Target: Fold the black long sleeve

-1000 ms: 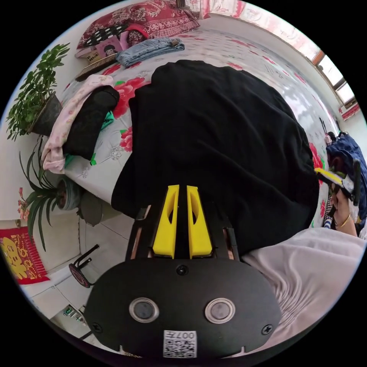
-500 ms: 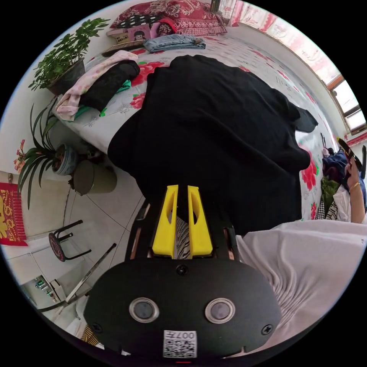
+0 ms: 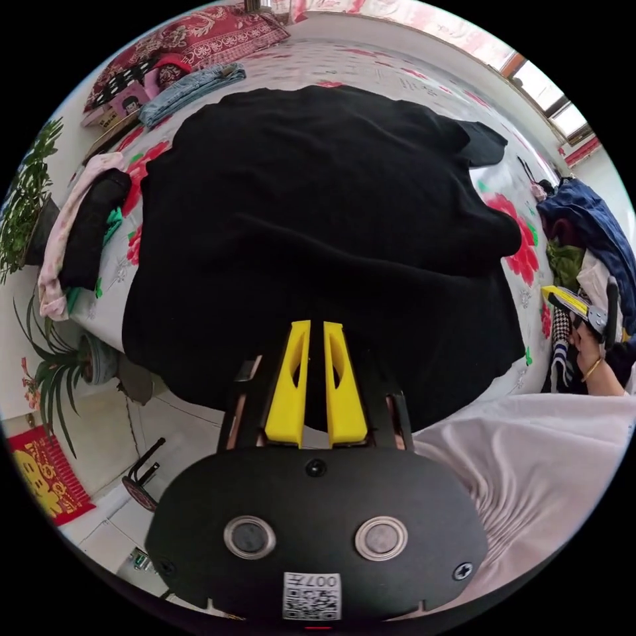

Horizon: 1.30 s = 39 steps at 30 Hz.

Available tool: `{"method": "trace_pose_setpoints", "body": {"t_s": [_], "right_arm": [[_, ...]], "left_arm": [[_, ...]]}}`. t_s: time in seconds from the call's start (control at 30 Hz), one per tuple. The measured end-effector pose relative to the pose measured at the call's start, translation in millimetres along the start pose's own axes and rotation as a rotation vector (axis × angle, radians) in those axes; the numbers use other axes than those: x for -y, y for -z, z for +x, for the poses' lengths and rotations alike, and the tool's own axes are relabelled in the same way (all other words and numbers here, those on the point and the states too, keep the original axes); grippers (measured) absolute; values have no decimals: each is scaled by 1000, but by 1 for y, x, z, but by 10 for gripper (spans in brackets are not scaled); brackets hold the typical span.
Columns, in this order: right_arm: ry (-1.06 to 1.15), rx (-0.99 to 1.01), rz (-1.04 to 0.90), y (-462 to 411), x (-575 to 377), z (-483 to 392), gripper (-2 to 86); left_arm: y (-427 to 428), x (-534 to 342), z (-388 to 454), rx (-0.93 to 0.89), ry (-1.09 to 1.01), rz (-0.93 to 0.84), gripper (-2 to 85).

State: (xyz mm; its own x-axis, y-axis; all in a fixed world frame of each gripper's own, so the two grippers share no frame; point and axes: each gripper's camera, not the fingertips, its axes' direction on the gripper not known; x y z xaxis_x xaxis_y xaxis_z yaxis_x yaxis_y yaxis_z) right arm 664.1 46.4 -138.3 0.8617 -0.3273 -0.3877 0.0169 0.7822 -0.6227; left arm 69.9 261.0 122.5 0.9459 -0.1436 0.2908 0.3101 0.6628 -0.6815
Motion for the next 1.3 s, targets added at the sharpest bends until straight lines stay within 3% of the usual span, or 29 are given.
{"method": "trace_pose_setpoints", "body": {"t_s": [0.1, 0.3, 0.37, 0.53, 0.77, 0.9, 1.03, 1.13, 1.3], "right_arm": [[108, -8, 56, 3, -29, 19, -2], [119, -19, 80, 12, -50, 51, -2], [90, 71, 123, 29, -61, 81, -3], [151, 53, 122, 47, -91, 130, -3], [215, -26, 68, 50, -106, 228, -2], [139, -55, 3, 42, -86, 254, -2], [10, 19, -57, 52, -61, 220, -1], [76, 55, 52, 68, -52, 140, 3], [221, 301, 127, 45, -5, -4, 31]], "left_arm": [[14, -17, 17, 18, 89, 41, 0], [26, -74, 85, 33, 254, 58, -7], [22, -88, 110, -1, 270, 44, -7], [23, -114, 164, 1, 229, 65, 4], [15, -135, 170, 45, 202, 70, 55], [23, -117, 171, 50, 29, 122, 75], [-1, -86, 172, 92, -132, 69, 100], [-5, -79, 160, 5, -120, 105, 89], [-8, -78, 160, -63, -131, 112, 25]]}}
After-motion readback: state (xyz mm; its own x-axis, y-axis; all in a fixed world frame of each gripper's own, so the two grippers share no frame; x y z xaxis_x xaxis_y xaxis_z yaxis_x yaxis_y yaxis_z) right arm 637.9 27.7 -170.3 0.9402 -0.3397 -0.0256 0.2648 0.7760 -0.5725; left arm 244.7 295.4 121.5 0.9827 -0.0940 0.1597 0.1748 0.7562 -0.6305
